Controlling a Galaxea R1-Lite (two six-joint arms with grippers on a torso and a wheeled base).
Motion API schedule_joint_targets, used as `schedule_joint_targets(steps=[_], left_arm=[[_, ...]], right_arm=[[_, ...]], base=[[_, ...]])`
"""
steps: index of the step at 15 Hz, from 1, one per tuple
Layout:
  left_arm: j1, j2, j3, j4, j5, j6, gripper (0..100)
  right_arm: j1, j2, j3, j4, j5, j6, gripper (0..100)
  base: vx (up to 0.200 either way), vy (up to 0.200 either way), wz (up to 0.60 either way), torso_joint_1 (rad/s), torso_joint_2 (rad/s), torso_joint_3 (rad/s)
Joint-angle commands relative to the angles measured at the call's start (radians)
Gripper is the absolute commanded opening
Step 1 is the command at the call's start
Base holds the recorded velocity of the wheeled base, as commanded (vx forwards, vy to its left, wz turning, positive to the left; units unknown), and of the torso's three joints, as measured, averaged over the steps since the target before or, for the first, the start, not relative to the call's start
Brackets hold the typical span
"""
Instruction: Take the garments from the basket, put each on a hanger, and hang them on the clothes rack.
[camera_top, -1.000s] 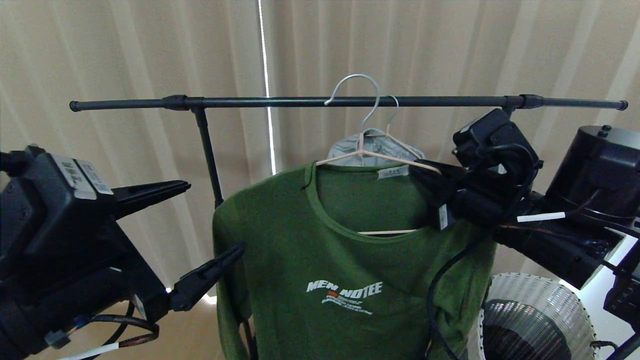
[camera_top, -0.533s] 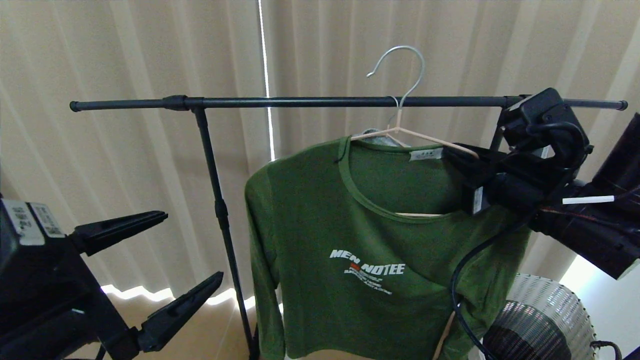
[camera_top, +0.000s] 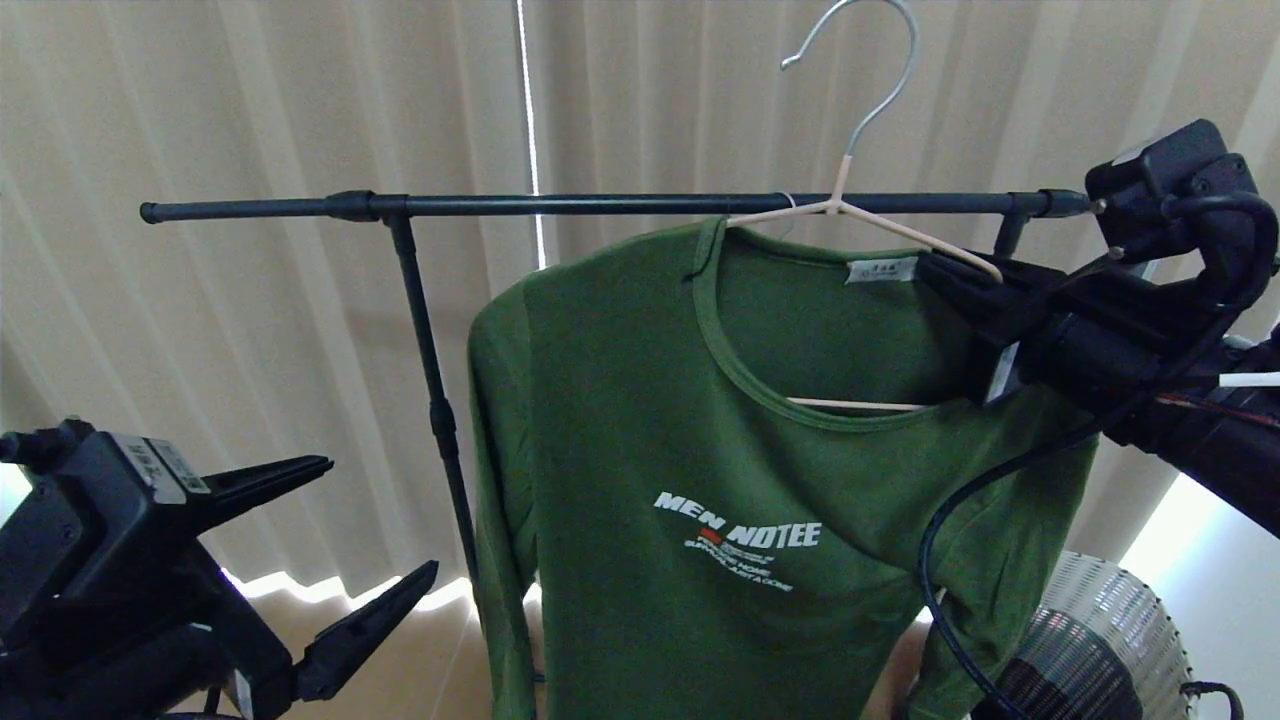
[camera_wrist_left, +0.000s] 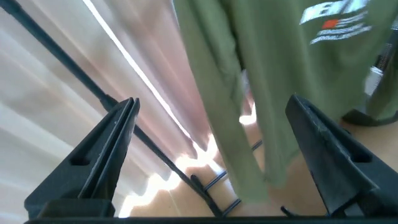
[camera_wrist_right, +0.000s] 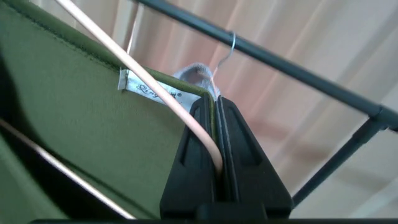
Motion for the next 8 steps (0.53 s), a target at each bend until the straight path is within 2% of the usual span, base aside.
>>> schedule_joint_targets(steps=[1, 3, 8], left_arm=[[0.03, 0.06, -0.029, -0.001, 0.001, -0.002, 100], [0.071, 0.117, -0.06, -0.002, 0.001, -0.001, 100], [0.088, 0.149, -0.072, -0.002, -0.004, -0.002, 100]], right_arm=[[0.023, -0.02, -0.003, 0.0, 0.022, 0.002, 0], [0.032, -0.025, 0.0, 0.001, 0.041, 0.002, 0], [0.068, -0.021, 0.0, 0.001, 0.041, 0.0, 0]], base=[[0.0, 0.0, 0.0, 0.0, 0.0, 0.0], [0.0, 0.0, 0.0, 0.0, 0.0, 0.0], [0.0, 0.0, 0.0, 0.0, 0.0, 0.0]])
